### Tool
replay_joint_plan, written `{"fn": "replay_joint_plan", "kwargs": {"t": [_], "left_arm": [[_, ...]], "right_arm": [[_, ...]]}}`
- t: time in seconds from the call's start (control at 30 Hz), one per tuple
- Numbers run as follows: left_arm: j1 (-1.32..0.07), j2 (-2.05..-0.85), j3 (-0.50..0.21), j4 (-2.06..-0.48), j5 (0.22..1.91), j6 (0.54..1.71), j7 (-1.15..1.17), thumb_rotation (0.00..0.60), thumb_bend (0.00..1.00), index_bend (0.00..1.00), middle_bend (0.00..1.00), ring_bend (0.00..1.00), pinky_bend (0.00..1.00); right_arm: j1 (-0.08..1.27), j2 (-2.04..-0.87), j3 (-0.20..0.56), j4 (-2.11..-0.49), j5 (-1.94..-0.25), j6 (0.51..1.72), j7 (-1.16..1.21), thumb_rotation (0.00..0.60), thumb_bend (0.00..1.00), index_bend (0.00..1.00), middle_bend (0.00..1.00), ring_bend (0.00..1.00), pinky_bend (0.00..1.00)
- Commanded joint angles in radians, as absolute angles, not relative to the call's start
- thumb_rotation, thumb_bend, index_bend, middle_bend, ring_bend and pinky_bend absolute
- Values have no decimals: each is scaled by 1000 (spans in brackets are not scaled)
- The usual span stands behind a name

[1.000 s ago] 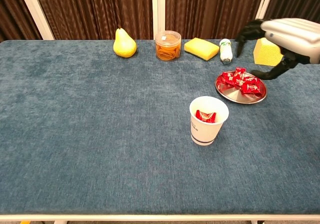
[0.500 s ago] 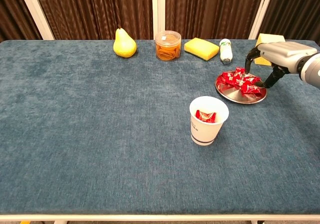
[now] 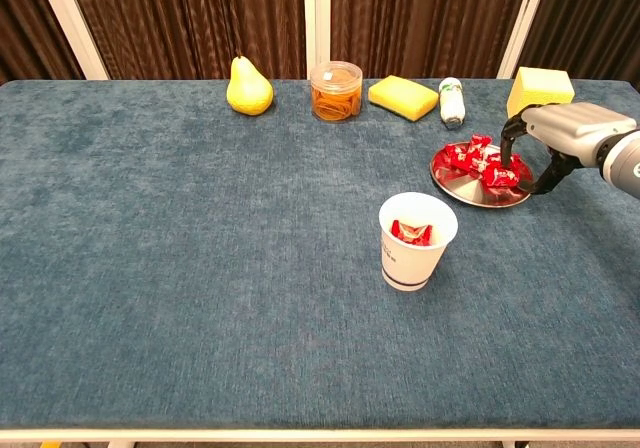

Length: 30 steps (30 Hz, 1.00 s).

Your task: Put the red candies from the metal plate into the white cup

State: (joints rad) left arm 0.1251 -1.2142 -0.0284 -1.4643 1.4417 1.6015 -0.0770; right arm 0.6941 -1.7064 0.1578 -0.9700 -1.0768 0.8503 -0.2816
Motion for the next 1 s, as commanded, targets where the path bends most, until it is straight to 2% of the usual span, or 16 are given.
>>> {"fn": "replay_joint_plan", "kwargs": {"t": [0.03,0.37,0.67,0.8,1.0], "left_arm": [[126,-1215,-28,-1462,1441,1601,-79,600,125,366,310,266,265],[127,-1218,-29,-1454,1437,1597,-85,600,124,366,310,266,265],[132,-1220,-28,-1446,1435,1599,-94,600,124,366,310,266,265],[133,-1219,-29,-1447,1438,1602,-94,600,125,366,310,266,265],[130,-1216,-30,-1455,1443,1604,-86,600,126,366,310,266,265]], "right_arm": [[696,-1730,157,-936,-1092,847,-270,600,275,432,149,0,0],[712,-1783,167,-860,-1120,832,-250,600,276,442,146,0,0],[708,-1795,180,-847,-1140,848,-228,600,341,546,176,0,0],[695,-1746,183,-941,-1197,918,-184,600,357,557,179,0,0],[670,-1579,155,-1277,-1378,1067,-112,600,357,557,180,0,0]]}}
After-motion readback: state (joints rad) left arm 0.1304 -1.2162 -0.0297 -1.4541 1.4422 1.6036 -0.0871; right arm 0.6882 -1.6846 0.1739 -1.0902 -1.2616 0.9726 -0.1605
